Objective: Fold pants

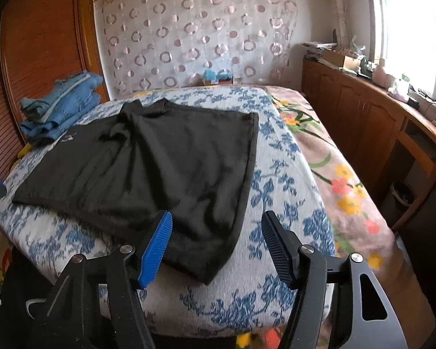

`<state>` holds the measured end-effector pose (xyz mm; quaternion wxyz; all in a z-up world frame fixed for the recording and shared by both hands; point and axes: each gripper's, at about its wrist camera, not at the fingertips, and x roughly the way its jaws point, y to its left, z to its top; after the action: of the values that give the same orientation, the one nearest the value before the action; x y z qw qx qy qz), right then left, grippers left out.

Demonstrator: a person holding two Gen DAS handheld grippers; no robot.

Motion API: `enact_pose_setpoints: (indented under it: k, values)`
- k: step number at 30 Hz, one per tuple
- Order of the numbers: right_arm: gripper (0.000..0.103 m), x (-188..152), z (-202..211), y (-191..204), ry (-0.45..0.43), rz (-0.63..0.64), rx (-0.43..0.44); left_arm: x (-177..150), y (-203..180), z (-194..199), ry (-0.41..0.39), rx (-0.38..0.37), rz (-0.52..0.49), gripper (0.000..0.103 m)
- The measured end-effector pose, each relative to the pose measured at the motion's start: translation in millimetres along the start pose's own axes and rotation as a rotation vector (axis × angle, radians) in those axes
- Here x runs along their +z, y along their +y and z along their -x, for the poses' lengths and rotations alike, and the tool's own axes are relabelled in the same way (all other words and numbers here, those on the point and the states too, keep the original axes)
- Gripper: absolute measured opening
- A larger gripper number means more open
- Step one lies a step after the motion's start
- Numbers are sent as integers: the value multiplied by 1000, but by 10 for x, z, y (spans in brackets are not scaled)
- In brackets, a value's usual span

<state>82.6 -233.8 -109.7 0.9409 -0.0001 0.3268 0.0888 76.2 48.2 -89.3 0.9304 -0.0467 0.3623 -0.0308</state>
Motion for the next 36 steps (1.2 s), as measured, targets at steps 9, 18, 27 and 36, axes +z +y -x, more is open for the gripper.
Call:
enact_pose_setpoints:
  k: [9, 18, 27, 36]
  values:
    - [57, -116, 293, 32, 24, 6, 15, -90, 146, -129, 47, -4, 46, 50]
    - [42, -108, 278, -24, 23, 5, 37, -137, 135, -215, 59, -5, 31, 42]
    - [17, -23, 69, -126, 18, 13, 73, -120, 65, -237, 60, -56, 11, 17]
    - [13, 27, 106, -139, 11, 7, 84, -73, 73, -61, 24, -81, 19, 6]
